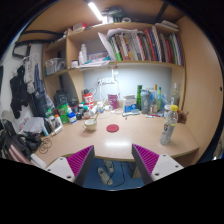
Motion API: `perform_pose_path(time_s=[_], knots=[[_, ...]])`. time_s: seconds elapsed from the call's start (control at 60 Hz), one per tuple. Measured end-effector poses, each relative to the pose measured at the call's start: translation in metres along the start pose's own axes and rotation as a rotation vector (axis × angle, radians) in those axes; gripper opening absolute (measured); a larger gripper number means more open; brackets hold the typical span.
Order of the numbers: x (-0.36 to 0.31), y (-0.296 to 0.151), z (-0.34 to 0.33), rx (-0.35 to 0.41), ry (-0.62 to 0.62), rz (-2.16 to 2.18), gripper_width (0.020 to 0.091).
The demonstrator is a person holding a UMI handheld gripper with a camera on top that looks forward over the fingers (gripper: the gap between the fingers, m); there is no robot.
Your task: Pour water
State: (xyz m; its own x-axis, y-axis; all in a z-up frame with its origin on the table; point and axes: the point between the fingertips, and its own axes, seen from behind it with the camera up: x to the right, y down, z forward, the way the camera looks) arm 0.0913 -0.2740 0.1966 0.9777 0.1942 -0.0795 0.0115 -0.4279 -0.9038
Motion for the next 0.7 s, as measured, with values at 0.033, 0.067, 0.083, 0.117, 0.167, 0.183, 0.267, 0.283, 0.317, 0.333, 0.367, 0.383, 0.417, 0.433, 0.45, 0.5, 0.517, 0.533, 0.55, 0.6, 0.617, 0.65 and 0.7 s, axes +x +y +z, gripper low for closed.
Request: perform_pose_path(time_s=[0.033, 0.067, 0.083, 0.117, 0.167, 0.183, 0.267, 0.283, 0.317, 0.333, 0.367, 0.383, 0.417, 0.433, 0.45, 0.5, 0.517, 0.533, 0.55, 0.6, 0.617, 0.65, 0.7], knots=[[0.003, -0.001, 0.005, 0.001, -0.009, -0.001, 0.0831], [0.003, -0.002, 0.005, 0.003, -0.010, 0.005, 0.0830], [0.003, -0.002, 0.006, 0.004, -0.009, 0.008, 0.0831], [0.003, -0.003, 0.006, 0.007, -0.004, 0.014, 0.0828], [0.007, -0.003, 0.007, 0.009, 0.006, 0.018, 0.0824], [0.010, -0.002, 0.007, 0.010, 0.013, 0.017, 0.0825], [0.027, -0.006, 0.004, 0.029, 0.055, 0.006, 0.0820], [0.033, -0.006, 0.004, 0.032, 0.067, 0.006, 0.0821], [0.046, -0.006, 0.003, 0.033, 0.088, 0.009, 0.0821], [0.053, -0.006, 0.004, 0.035, 0.098, 0.011, 0.0821], [0.068, -0.007, 0.005, 0.040, 0.116, 0.018, 0.0821], [0.076, -0.008, 0.006, 0.042, 0.125, 0.020, 0.0822], [0.093, -0.009, 0.008, 0.049, 0.141, 0.023, 0.0823], [0.102, -0.010, 0.010, 0.054, 0.150, 0.023, 0.0821], [0.112, -0.011, 0.012, 0.059, 0.158, 0.022, 0.0821], [0.139, -0.015, 0.020, 0.078, 0.180, 0.018, 0.0820], [0.148, -0.017, 0.023, 0.086, 0.185, 0.015, 0.0820], [0.156, -0.018, 0.027, 0.095, 0.190, 0.011, 0.0819], [0.165, -0.020, 0.032, 0.103, 0.195, 0.008, 0.0819], [0.191, -0.021, 0.047, 0.116, 0.209, -0.004, 0.0814], [0.199, -0.021, 0.053, 0.118, 0.213, -0.007, 0.0815], [0.214, -0.021, 0.066, 0.122, 0.216, -0.011, 0.0815], [0.235, -0.018, 0.088, 0.125, 0.221, -0.012, 0.0813]])
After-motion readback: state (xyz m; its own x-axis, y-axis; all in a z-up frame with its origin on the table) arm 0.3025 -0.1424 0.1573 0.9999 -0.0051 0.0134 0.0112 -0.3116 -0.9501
